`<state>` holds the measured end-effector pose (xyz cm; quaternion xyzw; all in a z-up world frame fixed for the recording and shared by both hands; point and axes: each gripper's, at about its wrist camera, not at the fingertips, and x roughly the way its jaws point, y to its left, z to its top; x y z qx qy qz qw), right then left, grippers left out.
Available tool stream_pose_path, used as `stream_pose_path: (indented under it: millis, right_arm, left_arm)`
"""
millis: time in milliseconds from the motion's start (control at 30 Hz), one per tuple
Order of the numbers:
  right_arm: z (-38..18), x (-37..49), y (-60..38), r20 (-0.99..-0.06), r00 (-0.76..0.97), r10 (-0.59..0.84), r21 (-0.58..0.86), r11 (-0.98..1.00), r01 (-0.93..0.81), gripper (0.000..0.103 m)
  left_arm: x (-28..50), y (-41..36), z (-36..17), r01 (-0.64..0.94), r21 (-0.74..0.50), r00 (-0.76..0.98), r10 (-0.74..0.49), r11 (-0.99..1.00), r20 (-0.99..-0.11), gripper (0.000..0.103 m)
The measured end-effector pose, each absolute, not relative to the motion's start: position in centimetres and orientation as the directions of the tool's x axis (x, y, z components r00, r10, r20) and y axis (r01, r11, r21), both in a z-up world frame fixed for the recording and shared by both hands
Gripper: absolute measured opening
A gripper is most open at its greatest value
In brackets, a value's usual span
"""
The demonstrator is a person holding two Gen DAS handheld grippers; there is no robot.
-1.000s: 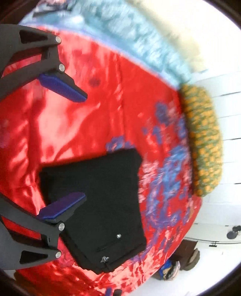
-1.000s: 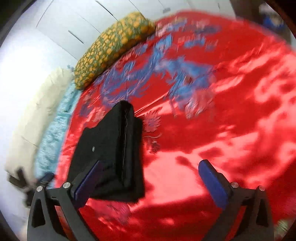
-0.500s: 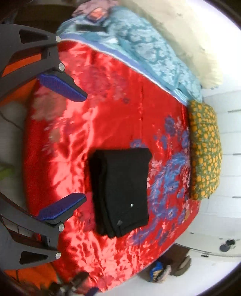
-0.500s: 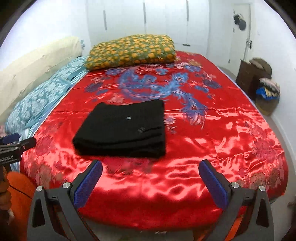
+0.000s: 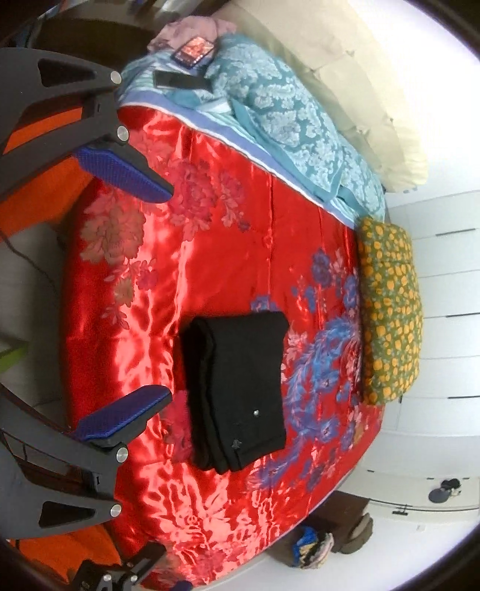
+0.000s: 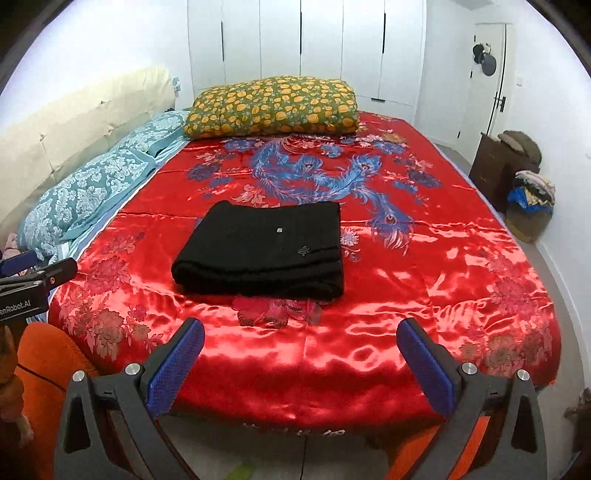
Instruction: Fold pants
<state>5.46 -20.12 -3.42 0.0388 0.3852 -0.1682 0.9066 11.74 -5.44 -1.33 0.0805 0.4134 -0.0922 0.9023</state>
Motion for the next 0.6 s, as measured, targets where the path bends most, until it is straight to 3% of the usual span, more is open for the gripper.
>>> stream_pose_path:
  millis: [600]
  right_arm:
    - [-0.5, 4.1, -17.3, -0.692, 0.656, -0.300, -0.114, 0.944, 0.311, 0.103]
  left_arm:
    - [8.3, -6.0, -0.1, 0.305, 0.016, 0.576, -0.172, 0.952, -0.799, 0.101]
